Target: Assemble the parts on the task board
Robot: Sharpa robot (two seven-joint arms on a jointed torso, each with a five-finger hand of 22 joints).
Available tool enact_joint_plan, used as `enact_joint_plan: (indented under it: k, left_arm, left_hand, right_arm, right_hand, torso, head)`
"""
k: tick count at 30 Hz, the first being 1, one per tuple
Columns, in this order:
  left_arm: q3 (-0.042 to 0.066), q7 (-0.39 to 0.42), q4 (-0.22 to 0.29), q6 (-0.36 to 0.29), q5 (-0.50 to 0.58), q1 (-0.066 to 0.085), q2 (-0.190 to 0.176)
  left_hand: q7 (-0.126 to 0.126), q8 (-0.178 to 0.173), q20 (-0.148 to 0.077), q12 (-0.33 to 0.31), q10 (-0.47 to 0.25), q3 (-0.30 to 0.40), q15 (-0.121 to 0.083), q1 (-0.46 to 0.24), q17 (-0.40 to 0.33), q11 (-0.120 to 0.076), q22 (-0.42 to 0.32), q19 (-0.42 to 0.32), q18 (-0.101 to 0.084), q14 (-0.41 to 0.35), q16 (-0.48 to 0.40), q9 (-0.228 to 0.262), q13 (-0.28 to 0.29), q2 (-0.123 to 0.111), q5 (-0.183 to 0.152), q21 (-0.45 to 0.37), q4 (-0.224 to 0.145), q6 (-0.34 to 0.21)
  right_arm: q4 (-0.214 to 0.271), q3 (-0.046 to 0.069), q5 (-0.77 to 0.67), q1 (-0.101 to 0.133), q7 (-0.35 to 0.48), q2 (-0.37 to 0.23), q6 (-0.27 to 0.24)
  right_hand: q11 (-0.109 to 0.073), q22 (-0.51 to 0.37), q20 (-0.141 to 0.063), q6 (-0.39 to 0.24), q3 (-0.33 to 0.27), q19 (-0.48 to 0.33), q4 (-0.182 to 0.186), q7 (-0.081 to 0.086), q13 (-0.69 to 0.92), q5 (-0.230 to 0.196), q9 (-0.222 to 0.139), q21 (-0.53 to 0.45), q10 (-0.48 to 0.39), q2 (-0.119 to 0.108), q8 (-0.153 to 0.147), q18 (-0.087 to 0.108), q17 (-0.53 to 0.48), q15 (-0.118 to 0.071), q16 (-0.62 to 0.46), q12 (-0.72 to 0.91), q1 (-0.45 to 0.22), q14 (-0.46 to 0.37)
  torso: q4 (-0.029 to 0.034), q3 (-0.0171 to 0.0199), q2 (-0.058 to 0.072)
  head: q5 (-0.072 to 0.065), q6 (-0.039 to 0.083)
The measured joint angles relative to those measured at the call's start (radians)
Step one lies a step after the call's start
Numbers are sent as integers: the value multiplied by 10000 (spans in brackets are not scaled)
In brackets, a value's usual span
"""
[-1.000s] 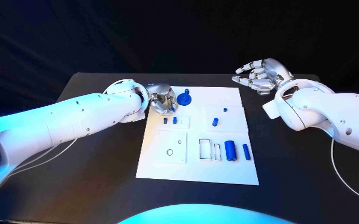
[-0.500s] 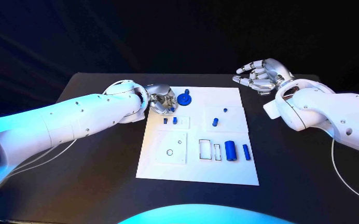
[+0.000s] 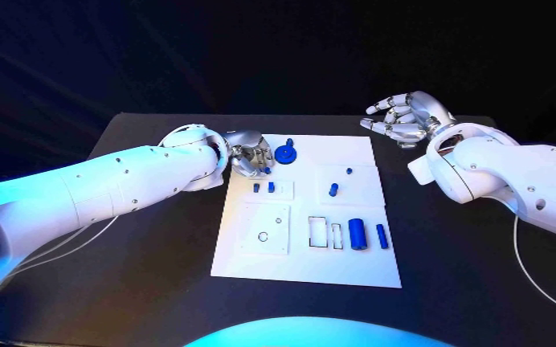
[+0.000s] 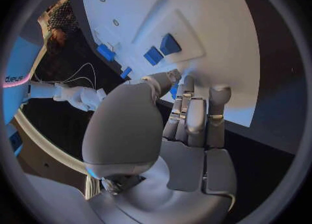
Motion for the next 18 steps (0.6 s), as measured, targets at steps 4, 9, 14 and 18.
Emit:
enact_joint_plan:
  k: [4, 9, 14, 18]
  left_arm:
    - [0, -32, -5, 17, 12, 0, -39]
    - [0, -71, 3, 32, 28, -2, -149]
    - [0, -70, -11, 32, 356, -3, -388]
    - [3, 16, -63, -7, 1098, -3, -652]
  left_hand:
    - [-2, 0, 0, 0, 0, 0, 0, -42, 5, 0, 7, 0, 0, 0, 0, -9, 0, -42, 0, 0, 0, -41]
    - [-1, -57, 0, -43, 0, 0, 0, -41, -8, 1, -6, 1, 0, 0, 0, -9, -1, -41, 0, 0, 0, -73]
    - [3, -57, 39, -249, -84, 116, 47, -40, -557, 83, -437, -264, 0, -234, -171, -10, -10, -41, 0, -366, -116, -69]
    - [226, -3, 88, -421, -263, 242, 145, 21, -1532, 251, -1215, -906, 0, -802, -596, 83, -26, 20, 5, -953, -242, 156]
  right_arm:
    - [-27, 0, -25, 0, -58, 0, 61]
    - [-161, 0, -258, -1, -210, 23, 287]
    - [-323, -6, -1214, -8, -414, 63, 805]
    - [-418, -14, -2407, -10, -556, 128, 1352]
  right_hand:
    - [34, 0, -6, -74, 135, -146, 7, -30, -1619, -31, -28, -567, -835, -92, 75, 157, -352, 0, -354, -1563, 93, 0]
    - [10, -1, -63, -75, 1032, -372, -184, -30, -3242, -622, -85, -1359, -1068, -339, 191, 157, -788, -56, -846, -3458, 979, 19]
    - [18, -2, -5, 329, 2450, -225, -363, -86, -5326, -965, -232, -1168, -892, -848, 191, 157, -982, -55, -1055, -5846, 1316, 19]
    - [64, -2, -25, 839, 3140, -46, -650, -111, -6413, -1269, -271, -745, -651, -1030, 141, 158, -773, -55, -863, -7030, 1266, 19]
  torso:
    - [-2, 0, 0]
    - [-3, 1, 0]
    - [-8, 1, 0]
    - [-9, 1, -2]
  head:
    - [-2, 1]
    - [-13, -5]
    - [-23, 13]
    - [-73, 28]
